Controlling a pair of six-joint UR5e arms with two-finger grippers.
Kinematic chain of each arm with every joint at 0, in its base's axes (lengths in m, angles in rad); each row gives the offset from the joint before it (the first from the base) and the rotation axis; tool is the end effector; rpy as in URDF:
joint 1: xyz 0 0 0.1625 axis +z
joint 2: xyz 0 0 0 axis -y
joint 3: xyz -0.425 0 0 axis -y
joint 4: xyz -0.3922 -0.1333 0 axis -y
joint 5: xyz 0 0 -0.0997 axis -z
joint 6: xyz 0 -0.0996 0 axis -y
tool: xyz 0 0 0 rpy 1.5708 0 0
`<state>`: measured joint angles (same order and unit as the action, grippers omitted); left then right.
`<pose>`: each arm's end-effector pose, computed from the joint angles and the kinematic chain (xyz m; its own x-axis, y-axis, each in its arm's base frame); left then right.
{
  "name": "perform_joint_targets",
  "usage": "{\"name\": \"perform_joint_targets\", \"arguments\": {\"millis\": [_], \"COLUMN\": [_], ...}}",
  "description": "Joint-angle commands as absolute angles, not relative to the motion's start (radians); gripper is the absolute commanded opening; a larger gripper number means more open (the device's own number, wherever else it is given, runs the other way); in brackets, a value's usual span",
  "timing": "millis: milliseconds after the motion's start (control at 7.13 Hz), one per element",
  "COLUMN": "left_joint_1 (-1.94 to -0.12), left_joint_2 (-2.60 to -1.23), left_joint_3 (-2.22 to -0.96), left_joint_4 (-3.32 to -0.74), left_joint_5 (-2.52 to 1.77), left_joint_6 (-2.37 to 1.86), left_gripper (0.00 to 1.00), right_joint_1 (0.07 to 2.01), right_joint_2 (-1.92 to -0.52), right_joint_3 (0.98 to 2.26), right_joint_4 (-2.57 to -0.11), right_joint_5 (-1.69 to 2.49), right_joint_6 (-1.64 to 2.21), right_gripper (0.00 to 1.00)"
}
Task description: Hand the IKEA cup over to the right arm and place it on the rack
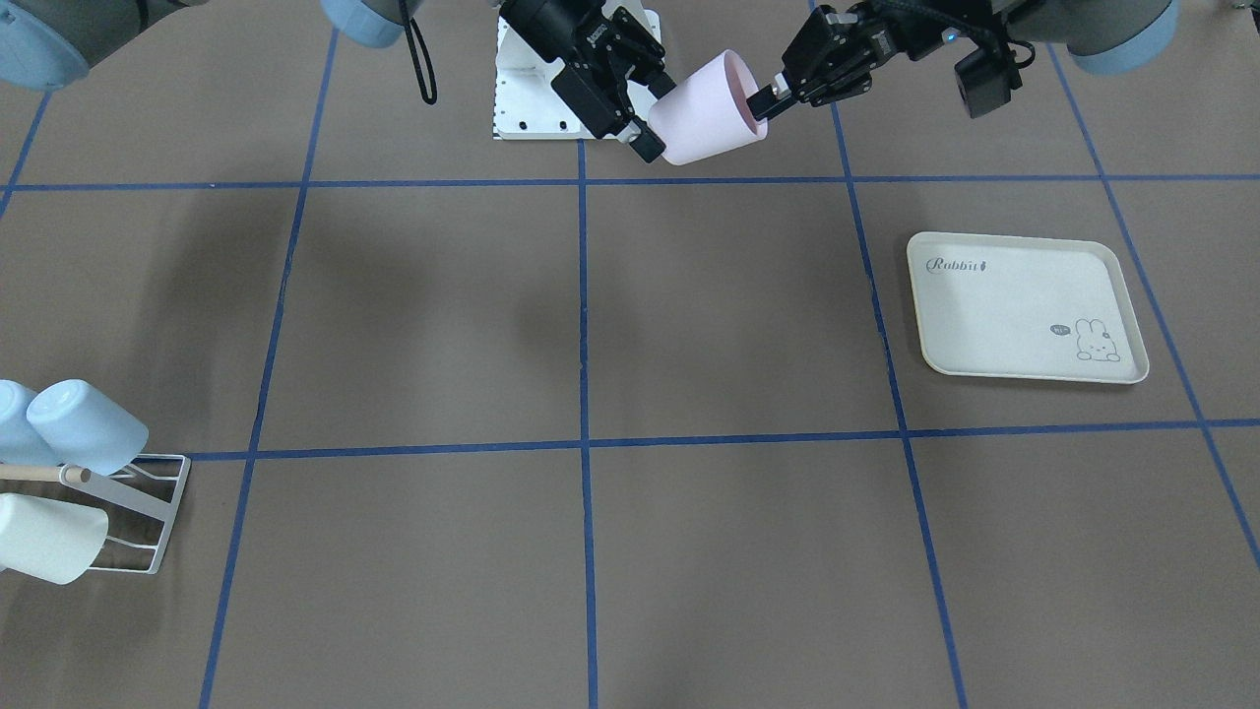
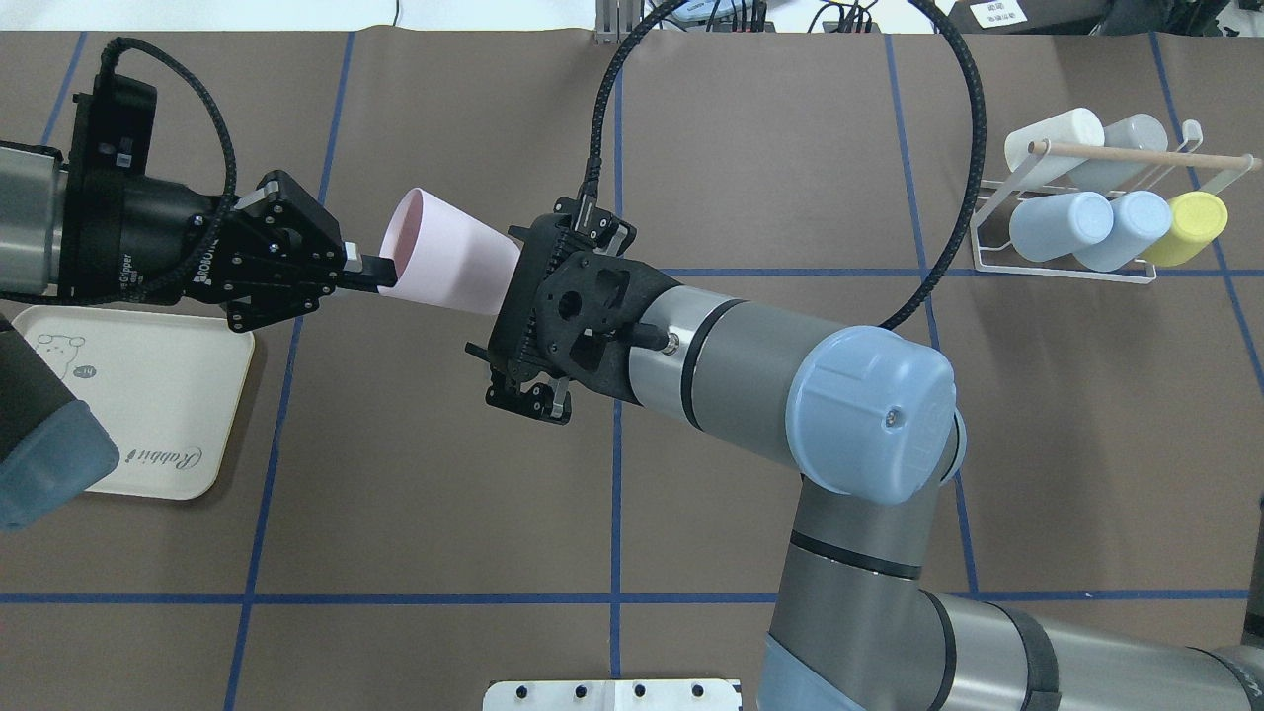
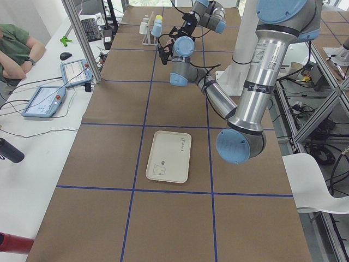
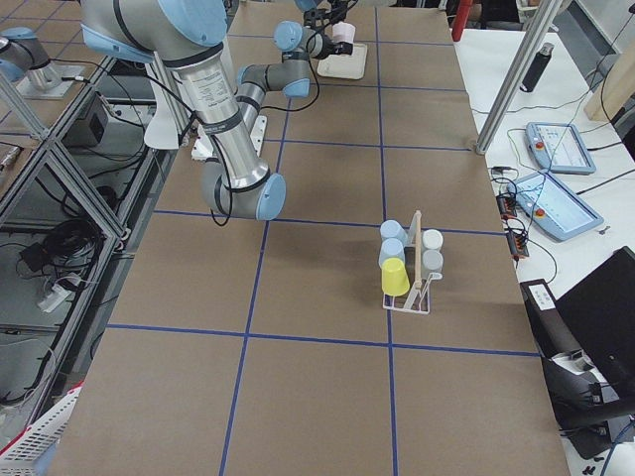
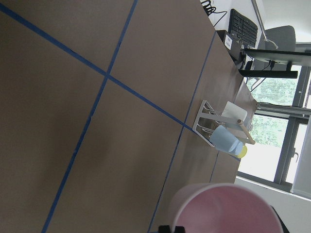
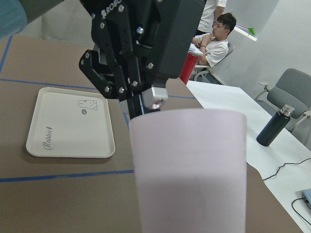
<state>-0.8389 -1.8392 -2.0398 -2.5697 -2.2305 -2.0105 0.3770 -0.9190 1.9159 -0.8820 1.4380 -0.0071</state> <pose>0.2565 -0.3936 0.1973 -0.1779 -0.3053 -0.9355 0.1195 0.9369 -0.3285 -0.4643 -0.3414 0.0606 0.4879 -0.8728 0.0081 -0.1031 -0.0484 0.9935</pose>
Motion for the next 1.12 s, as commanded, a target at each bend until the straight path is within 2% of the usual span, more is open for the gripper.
{"name": "perform_joint_targets", "arguments": {"millis": [0,421,561,841,981], "left_joint_1": [-0.831,-0.828,-0.828,-0.828,-0.828], "left_joint_2": [-1.859,-1.867,-1.867,-1.867,-1.868], "left_joint_3": [-2.033,-2.025,-2.025,-2.025,-2.025], "left_joint_4": [-2.568,-2.568,-2.568,-2.568,-2.569], "left_joint_5": [-2.23,-2.23,-2.23,-2.23,-2.232], "left_joint_6": [-2.008,-2.008,-2.008,-2.008,-2.006], "left_gripper": [0.0,0.0,0.0,0.0,0.01], "right_joint_1": [0.376,0.376,0.377,0.38,0.379], "right_joint_2": [-0.919,-0.917,-0.913,-0.913,-0.913], "right_joint_3": [1.916,1.916,1.916,1.922,1.921], "right_joint_4": [-0.882,-0.884,-0.884,-0.884,-0.884], "right_joint_5": [1.431,1.425,1.425,1.399,1.367], "right_joint_6": [-0.012,-0.017,-0.021,-0.023,-0.023], "right_gripper": [0.99,0.99,0.95,0.68,0.61]}}
